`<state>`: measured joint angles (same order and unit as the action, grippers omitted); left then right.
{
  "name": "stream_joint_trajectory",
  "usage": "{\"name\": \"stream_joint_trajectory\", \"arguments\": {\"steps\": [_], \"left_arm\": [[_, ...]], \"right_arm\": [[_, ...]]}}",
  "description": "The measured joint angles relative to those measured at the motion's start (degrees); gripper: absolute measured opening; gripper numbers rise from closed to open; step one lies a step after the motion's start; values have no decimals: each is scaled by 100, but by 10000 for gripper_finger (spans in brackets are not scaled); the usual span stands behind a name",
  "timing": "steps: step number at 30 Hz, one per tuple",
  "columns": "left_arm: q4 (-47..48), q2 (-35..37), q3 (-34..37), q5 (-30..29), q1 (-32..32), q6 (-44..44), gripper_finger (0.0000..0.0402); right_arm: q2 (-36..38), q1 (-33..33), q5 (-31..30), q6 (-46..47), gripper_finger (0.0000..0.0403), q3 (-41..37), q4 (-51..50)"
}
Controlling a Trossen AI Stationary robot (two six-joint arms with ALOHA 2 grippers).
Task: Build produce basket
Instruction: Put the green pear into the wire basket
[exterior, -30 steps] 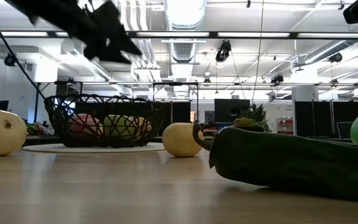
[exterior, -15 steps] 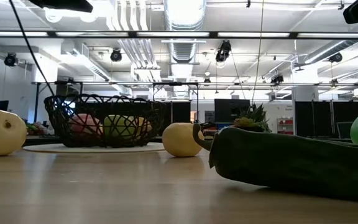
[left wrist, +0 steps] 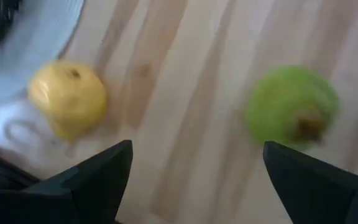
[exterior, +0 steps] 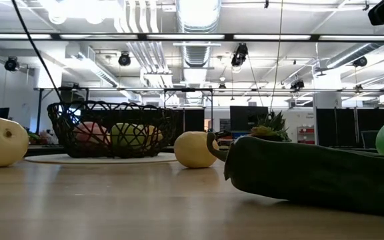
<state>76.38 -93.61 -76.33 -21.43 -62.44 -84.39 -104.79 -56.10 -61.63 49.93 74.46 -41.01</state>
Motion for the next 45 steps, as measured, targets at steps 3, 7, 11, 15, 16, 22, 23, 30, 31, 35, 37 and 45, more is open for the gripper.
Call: {"name": "stream_joint_trajectory", "arguments": {"steps": [3,7,11,15,16,22,23,30,31,35,37,45], "left_arm": [[-44,-124,-62,-566,-618,-1180,343],[-468,-328,183,-1777,-1327,-2240,343],[-710,-697,402,-2485,-1492,-2713,335],[-866,-1000,564,-2718,-1471,-2737,308],[-891,-1046,574,-2726,-1459,-2738,299],[-1000,-1116,580,-2878,-1448,-2699,239],[-1018,-1105,581,-2925,-1446,-2609,228],[-1262,-1055,591,-3141,-1418,-2167,168],[-1319,-1054,597,-3140,-1418,-2155,162],[-1417,-1053,640,-3139,-1417,-2159,144],[-1474,-1053,663,-3139,-1415,-2161,138],[-1911,-931,970,-3195,-1382,-2154,102]], "right_arm": [[0,0,-3,-52,9,0,1],[0,0,-143,-200,9,0,0],[0,2,-404,-219,9,0,-17],[0,2,-443,-282,9,0,-14],[0,2,-440,-289,9,0,-3],[0,2,-444,-302,9,0,11],[0,1,-444,-302,9,0,9],[0,2,-443,-302,9,0,24],[0,2,-443,-302,9,0,24],[0,2,-444,-302,9,0,26],[0,2,-443,-302,9,0,26],[0,2,-444,-302,9,0,31]]}}
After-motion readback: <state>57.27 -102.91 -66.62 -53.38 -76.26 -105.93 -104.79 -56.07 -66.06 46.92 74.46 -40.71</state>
